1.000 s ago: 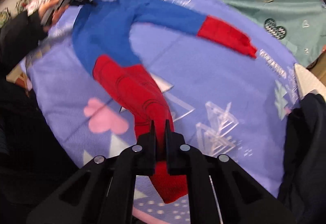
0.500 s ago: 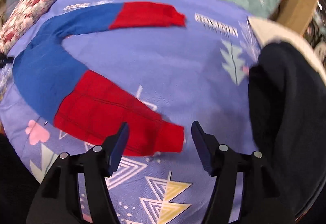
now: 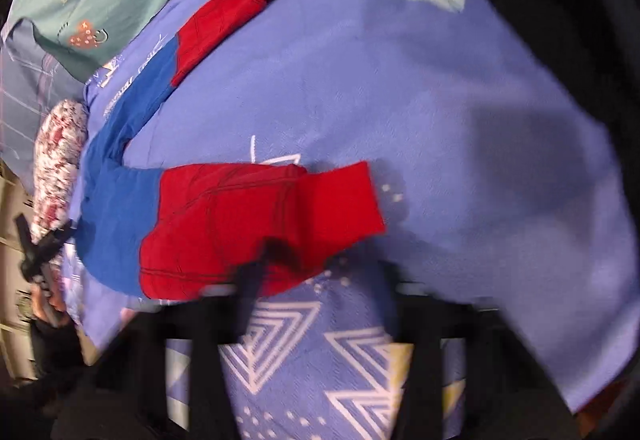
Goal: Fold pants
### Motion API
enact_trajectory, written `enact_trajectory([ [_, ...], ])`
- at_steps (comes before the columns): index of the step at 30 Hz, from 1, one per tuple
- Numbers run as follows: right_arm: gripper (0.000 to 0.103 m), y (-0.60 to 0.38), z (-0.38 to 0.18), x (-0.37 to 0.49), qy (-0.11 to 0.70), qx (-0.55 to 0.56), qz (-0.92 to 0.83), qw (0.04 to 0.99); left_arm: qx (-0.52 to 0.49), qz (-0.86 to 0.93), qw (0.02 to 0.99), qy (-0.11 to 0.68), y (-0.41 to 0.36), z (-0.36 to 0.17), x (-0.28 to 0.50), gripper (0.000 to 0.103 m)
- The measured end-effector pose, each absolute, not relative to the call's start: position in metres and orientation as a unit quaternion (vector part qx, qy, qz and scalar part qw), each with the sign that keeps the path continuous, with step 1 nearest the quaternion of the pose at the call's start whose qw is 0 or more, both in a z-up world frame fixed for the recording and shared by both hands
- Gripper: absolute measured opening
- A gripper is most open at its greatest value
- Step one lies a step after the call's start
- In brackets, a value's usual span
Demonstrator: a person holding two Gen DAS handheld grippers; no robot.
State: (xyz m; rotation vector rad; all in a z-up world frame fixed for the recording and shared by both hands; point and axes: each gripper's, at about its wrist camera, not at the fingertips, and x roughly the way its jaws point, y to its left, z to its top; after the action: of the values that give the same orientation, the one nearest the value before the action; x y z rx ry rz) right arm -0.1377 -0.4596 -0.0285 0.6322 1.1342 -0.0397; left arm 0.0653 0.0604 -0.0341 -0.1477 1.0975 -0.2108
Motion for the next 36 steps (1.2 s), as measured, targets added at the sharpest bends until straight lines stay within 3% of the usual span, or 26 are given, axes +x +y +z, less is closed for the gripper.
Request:
enact_trajectory([
  [6, 0.013, -0.441, 0.070, -0.141, 0.426, 0.252, 0.007, 0.869, -0.067, -0.101, 0.838, 0.532, 0.060, -0.048, 0.067, 0.068],
  [10, 0.011, -0.448, 0.074, -0.130, 0.506, 0.208, -0.115, 0.829, -0.067, -0.099, 0.837, 0.534, 0.057, -0.049, 0.069, 0.072],
  [13, 0.019, -0.460, 0.044, -0.125, 0.567, 0.162, -0.196, 0.783, -0.051, -0.097, 0.838, 0.534, 0.053, -0.050, 0.068, 0.072],
  [16, 0.019, -0.441, 0.041, -0.125, 0.529, 0.216, -0.090, 0.816, -0.044, -0.100, 0.838, 0.534, 0.055, -0.050, 0.066, 0.074],
  [18, 0.029, -0.419, 0.039, -0.116, 0.511, 0.222, -0.036, 0.830, -0.044, -0.100, 0.837, 0.536, 0.056, -0.050, 0.068, 0.076],
  [20, 0.040, -0.402, 0.017, -0.099, 0.556, 0.192, -0.050, 0.807, -0.039, -0.097, 0.837, 0.537, 0.054, -0.051, 0.068, 0.077],
  [22, 0.040, -0.396, -0.019, -0.087, 0.611, 0.174, -0.074, 0.769, -0.033, -0.095, 0.839, 0.535, 0.052, -0.052, 0.067, 0.077],
  [24, 0.033, -0.396, -0.025, -0.082, 0.606, 0.155, -0.081, 0.776, -0.032, -0.093, 0.840, 0.533, 0.056, -0.053, 0.064, 0.077],
  [28, 0.037, -0.386, -0.004, -0.079, 0.594, 0.145, -0.086, 0.787, -0.054, -0.098, 0.839, 0.532, 0.070, -0.046, 0.054, 0.077],
  [30, 0.045, -0.379, 0.006, -0.088, 0.572, 0.131, -0.072, 0.806, -0.059, -0.093, 0.851, 0.513, 0.080, -0.032, 0.047, 0.077],
  [32, 0.052, -0.365, 0.019, -0.093, 0.550, 0.128, -0.046, 0.824, -0.079, -0.080, 0.860, 0.497, 0.100, -0.019, 0.043, 0.085],
  [36, 0.065, -0.350, 0.032, -0.097, 0.535, 0.119, -0.038, 0.835, -0.140, -0.058, 0.846, 0.511, 0.139, -0.024, 0.050, 0.085],
])
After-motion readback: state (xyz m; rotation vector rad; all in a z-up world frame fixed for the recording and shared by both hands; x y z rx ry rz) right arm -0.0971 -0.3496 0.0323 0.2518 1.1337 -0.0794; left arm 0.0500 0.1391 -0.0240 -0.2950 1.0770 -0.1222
